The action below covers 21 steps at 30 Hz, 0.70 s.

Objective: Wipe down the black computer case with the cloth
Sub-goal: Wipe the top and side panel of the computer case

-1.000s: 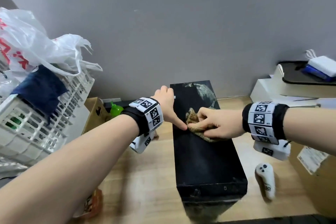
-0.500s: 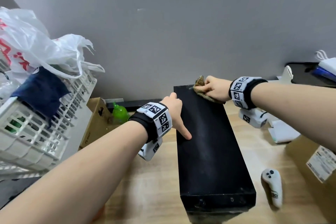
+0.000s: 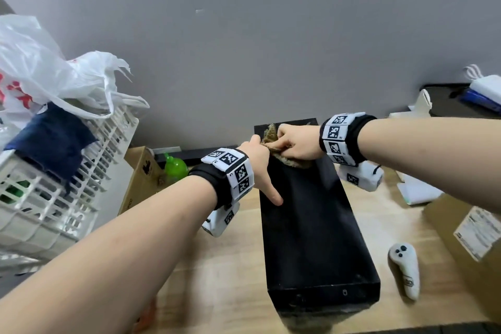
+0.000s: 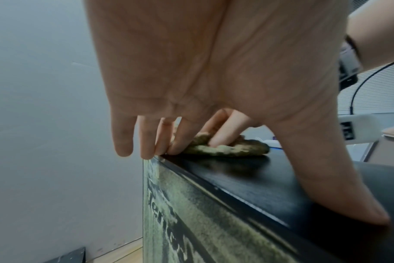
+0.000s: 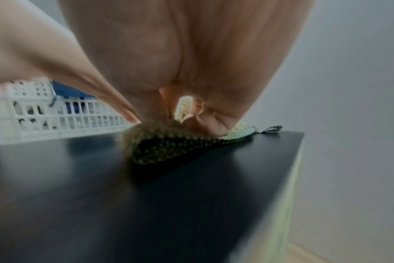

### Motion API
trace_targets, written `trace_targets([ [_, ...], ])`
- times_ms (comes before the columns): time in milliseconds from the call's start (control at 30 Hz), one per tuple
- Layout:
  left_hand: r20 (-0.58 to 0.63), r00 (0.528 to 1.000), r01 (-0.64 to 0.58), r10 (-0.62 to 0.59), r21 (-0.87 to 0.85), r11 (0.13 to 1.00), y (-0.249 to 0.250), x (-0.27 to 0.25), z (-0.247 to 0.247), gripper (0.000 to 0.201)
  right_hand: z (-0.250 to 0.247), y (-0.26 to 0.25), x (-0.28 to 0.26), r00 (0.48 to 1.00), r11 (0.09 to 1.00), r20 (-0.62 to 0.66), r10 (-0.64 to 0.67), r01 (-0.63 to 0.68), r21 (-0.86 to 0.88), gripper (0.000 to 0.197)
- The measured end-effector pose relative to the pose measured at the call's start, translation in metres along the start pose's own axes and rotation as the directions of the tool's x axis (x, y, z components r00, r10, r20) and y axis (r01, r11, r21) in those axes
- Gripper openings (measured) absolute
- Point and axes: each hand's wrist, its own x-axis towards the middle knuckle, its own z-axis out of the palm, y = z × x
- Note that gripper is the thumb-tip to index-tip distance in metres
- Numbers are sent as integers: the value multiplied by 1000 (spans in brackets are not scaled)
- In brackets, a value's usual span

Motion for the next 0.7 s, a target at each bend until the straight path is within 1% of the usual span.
trace_targets([
  [100, 2, 1000, -20, 20, -1, 1000, -2, -1, 2, 100, 6, 9, -40, 995, 999, 97, 6, -2, -42, 46],
  [200, -7, 999, -32, 31, -36, 999, -5, -2, 4, 100, 9, 20, -55, 994, 999, 105, 35, -32, -26, 43],
  [300, -9, 999, -34, 33, -66, 997, -8, -2, 8, 100, 9, 24, -36, 995, 996, 42, 88, -88, -16, 40],
  [433, -10, 999, -38, 38, -97, 995, -13, 0, 12, 107, -6, 26, 8, 986, 986, -19, 164, -165, -34, 42],
  [567, -29, 999, -35, 31, -161, 986, -18, 1, 19, 114, -15, 30, 44, 984, 983, -40, 175, -173, 55, 39],
  [633, -36, 999, -43, 37, -181, 982, -19, 0, 22, 119, -15, 36, 52, 983, 981, -19, 181, -179, 69, 41],
  [700, -33, 998, -54, 49, -184, 982, -19, 0, 22, 122, -13, 40, 50, 985, 982, -26, 171, -168, 86, 41],
])
